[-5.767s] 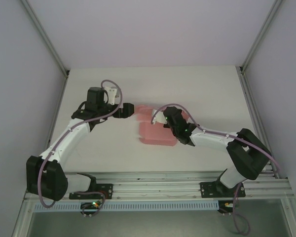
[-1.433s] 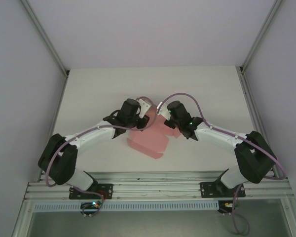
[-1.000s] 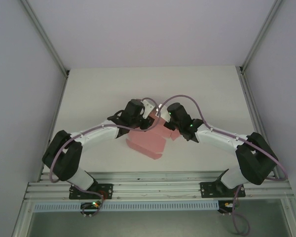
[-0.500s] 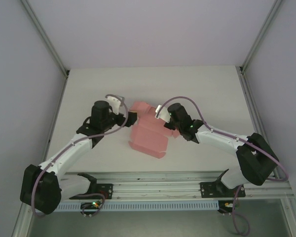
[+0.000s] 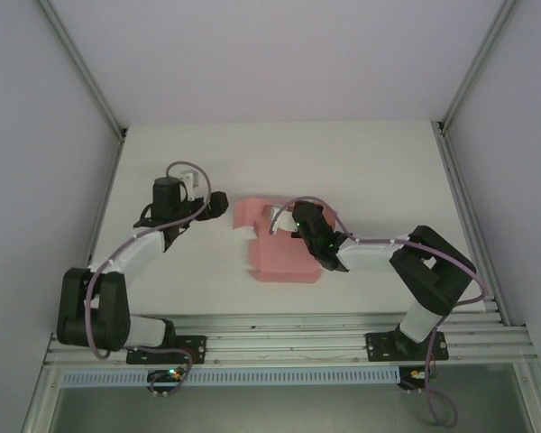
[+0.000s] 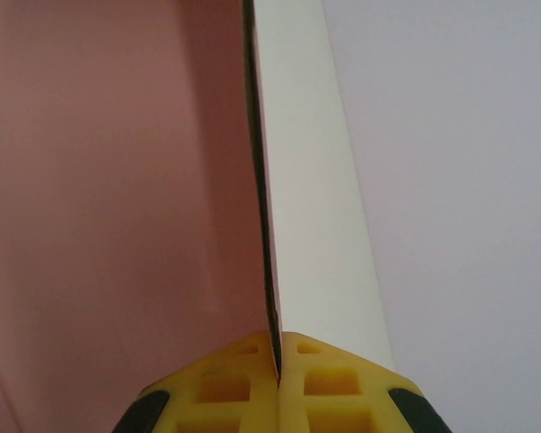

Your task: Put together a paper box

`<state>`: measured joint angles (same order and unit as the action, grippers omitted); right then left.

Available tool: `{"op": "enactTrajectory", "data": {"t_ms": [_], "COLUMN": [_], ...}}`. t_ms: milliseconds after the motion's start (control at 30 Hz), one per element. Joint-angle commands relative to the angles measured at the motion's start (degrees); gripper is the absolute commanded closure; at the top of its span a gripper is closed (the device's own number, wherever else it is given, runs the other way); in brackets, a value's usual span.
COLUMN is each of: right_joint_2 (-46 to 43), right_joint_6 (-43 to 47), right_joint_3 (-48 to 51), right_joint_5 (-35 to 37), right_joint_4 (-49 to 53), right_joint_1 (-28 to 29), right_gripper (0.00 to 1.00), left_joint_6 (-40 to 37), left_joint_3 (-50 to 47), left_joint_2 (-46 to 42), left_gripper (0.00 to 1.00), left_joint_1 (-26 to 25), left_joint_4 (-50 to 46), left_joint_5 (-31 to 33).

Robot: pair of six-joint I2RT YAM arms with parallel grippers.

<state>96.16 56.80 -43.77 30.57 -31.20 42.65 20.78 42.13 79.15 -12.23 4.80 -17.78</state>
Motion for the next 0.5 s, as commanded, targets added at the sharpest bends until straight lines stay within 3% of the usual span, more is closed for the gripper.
{"op": "enactTrajectory", "data": {"t_ms": [0,233,467], "right_joint_2": [0.27,-1.05,-1.5], "right_joint_6": [0.82,-1.33,-2.8], "right_joint_3": [-0.17,-0.79,-0.82], "right_joint_5": [2.58,2.34,2.39], "right_joint_4": [-4.42,-1.4,-0.6], "right_joint_1": [0.23,0.24,0.24], "right_gripper": [1.0,1.0,1.0], "left_joint_6": [-0.84,-4.44,-5.92], "left_joint_3": [2.84,3.5,4.0], "left_joint_2": [3.21,5.4,7.29], "left_gripper": [0.0,0.19,0.31], "left_joint_1": [-0.16,-4.28,-7.75], "left_joint_4": [2.59,2.26,4.02], "left_joint_5": [-6.33,-11.48,-16.44]}}
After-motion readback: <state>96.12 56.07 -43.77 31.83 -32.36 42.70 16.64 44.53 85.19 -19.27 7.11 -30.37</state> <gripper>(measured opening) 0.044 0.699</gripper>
